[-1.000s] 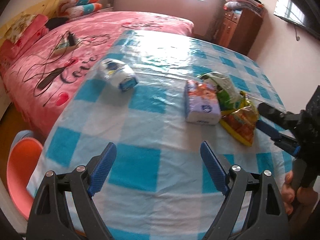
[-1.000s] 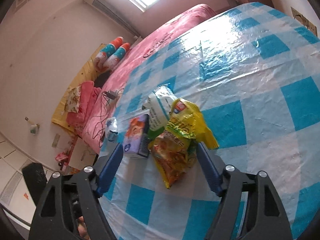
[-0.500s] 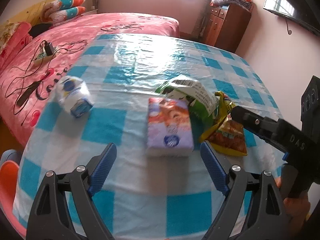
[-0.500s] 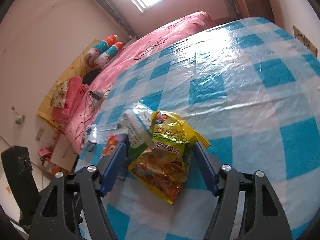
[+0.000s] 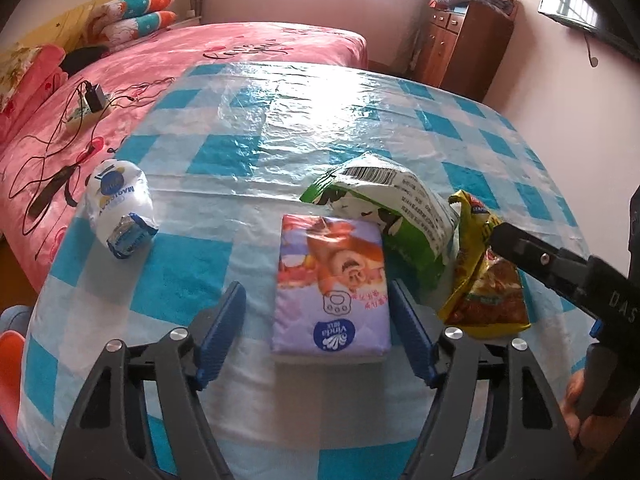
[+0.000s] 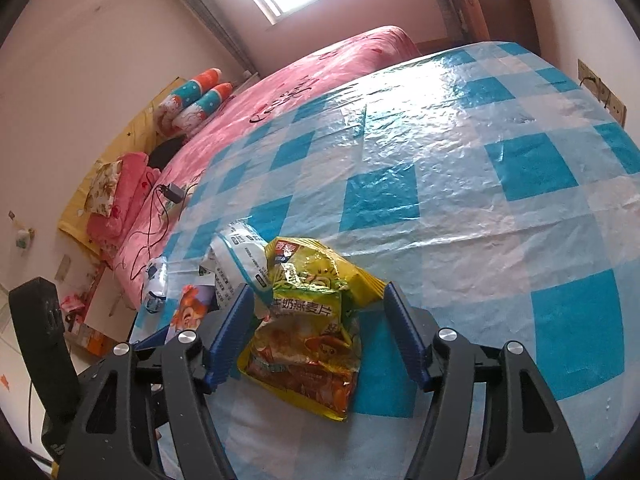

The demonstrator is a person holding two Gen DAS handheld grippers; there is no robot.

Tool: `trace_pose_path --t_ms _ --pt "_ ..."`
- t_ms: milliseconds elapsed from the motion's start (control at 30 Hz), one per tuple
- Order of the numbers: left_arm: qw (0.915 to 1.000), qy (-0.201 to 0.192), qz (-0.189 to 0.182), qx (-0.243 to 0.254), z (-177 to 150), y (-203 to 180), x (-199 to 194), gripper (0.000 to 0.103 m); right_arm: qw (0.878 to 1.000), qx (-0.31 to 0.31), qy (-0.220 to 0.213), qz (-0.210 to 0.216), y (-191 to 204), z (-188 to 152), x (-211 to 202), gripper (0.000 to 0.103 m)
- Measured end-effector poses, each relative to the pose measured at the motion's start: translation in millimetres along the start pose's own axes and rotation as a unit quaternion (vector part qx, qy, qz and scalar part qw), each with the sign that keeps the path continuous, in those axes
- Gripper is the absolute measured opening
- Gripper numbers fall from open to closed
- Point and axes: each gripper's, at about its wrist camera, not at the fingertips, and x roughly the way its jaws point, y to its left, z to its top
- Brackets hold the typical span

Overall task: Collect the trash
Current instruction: 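Grasp the purple Vinda tissue pack with the left tool while the right tool grasps the yellow chip bag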

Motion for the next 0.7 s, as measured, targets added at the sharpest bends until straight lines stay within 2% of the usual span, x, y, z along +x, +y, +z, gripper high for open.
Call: trace_pose_path --t_ms 133,300,400,467,600,700 --pt "1.0 -0.004 0.002 -0.004 2 0 1 0.065 1.0 -0.024 0.002 -0.017 9 1 5 0.067" --pt "0.9999 -0.009 0.008 0.001 3 -4 2 0.053 0.999 -0.042 0.003 -0.032 15 -1 8 0.067" --pt "0.9999 -0.01 0.006 -0.002 2 -3 1 0.053 0.998 -0.049 0.003 -0.036 17 -2 10 0.067" --pt "0.9999 -0.01 0.004 -0.007 1 -1 0 0.053 0.997 -0.057 0.004 -0.043 18 -2 11 0.061" --pt "0.9997 -0.011 0.001 -0.02 1 5 -1 0.053 0.997 -0.062 0.005 -0.044 19 -1 14 0.059" --pt "0.9995 -0.013 -0.001 -0.029 0 10 -3 0.052 0.997 -0.059 0.006 -0.041 17 1 15 0.053"
